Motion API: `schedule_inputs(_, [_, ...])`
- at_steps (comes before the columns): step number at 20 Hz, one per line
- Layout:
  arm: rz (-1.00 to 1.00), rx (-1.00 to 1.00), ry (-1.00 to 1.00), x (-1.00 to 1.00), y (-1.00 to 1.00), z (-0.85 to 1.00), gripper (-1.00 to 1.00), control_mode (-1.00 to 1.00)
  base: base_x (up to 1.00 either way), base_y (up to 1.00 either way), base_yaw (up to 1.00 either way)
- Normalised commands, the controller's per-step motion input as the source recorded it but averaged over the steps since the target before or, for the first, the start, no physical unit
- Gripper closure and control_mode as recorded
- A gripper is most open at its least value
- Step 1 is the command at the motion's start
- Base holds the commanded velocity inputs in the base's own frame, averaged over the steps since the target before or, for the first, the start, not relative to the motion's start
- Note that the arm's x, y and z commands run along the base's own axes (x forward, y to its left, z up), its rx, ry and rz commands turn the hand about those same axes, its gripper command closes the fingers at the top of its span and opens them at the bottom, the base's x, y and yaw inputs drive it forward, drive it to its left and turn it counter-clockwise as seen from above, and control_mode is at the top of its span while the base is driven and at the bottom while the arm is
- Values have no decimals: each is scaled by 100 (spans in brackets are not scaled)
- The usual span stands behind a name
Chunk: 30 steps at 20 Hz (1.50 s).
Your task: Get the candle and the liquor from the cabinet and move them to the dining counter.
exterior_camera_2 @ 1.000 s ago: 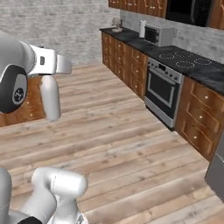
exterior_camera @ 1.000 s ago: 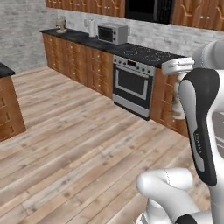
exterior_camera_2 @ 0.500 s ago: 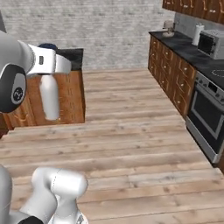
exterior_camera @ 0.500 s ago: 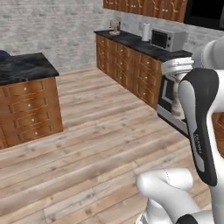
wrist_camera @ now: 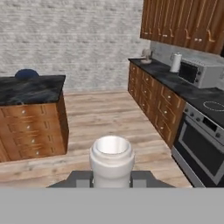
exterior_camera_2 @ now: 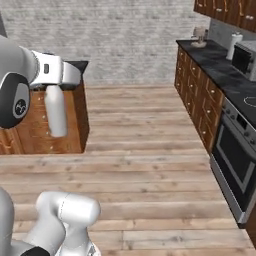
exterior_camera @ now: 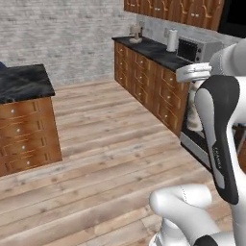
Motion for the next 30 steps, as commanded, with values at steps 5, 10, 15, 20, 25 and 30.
schedule_inputs(5, [0,0,0,0,0,0,100,100,100,-43,17])
schedule_inputs(10, [0,0,0,0,0,0,100,100,100,-13,18])
schedule_inputs(15, [0,0,0,0,0,0,100,100,100,0,11])
schedule_inputs(20, [0,0,0,0,0,0,100,100,100,0,3])
schedule_inputs(25, [0,0,0,0,0,0,100,100,100,0,0])
schedule_inputs(30, [0,0,0,0,0,0,100,100,100,0,2])
